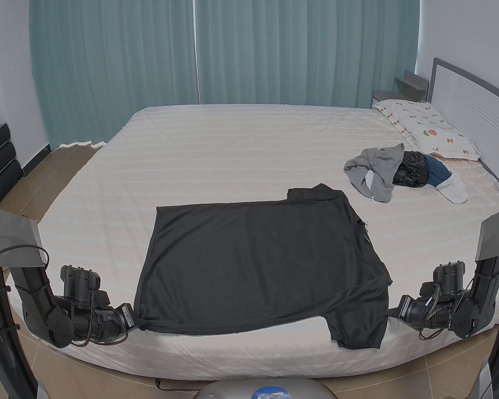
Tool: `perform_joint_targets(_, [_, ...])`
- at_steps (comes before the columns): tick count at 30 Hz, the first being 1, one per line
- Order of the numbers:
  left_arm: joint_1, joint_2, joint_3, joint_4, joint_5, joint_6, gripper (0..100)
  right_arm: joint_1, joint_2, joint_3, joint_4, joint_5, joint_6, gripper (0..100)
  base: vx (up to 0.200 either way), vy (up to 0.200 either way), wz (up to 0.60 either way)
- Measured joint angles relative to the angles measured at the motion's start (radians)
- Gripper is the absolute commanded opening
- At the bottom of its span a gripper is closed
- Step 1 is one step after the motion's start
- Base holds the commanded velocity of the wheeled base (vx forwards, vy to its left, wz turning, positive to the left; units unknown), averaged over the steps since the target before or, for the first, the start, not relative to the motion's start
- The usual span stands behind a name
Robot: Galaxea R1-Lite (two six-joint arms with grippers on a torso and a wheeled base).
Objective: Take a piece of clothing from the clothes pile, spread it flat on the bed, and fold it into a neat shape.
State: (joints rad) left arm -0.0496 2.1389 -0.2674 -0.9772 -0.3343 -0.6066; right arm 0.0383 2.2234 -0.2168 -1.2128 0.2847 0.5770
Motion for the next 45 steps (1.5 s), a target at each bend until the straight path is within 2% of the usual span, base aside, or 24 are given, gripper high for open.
perform_joint_targets(13, [0.035, -0.04, 0.037, -0.031, -0.012, 0.005, 0, -0.026, -0.13, 0.164, -0.01, 0.016, -0.008, 0, 0.0, 0.0, 0.0])
perform_joint_targets(21, [0.039, -0.071, 0.07, -0.031, -0.008, 0.056, 0, -0.031, -0.174, 0.197, 0.003, 0.023, -0.008, 0, 0.0, 0.0, 0.0])
perform_joint_targets(29, [0.038, -0.078, 0.089, -0.026, -0.005, 0.093, 0, -0.033, -0.228, 0.199, 0.115, 0.022, -0.053, 0, 0.0, 0.0, 0.0])
perform_joint_targets(34, [0.043, -0.079, 0.125, -0.026, -0.003, 0.204, 0, -0.043, -0.291, 0.199, 0.248, 0.022, -0.092, 0, 0.0, 0.0, 0.0])
perform_joint_targets(39, [0.044, -0.082, 0.157, -0.026, 0.002, 0.266, 0, -0.046, -0.341, 0.2, 0.332, 0.019, -0.139, 0, 0.0, 0.0, 0.0])
perform_joint_targets(45, [0.043, -0.094, 0.197, -0.026, 0.036, 0.339, 0, -0.048, -0.416, 0.199, 0.423, 0.017, -0.157, 0, 0.0, 0.0, 0.0])
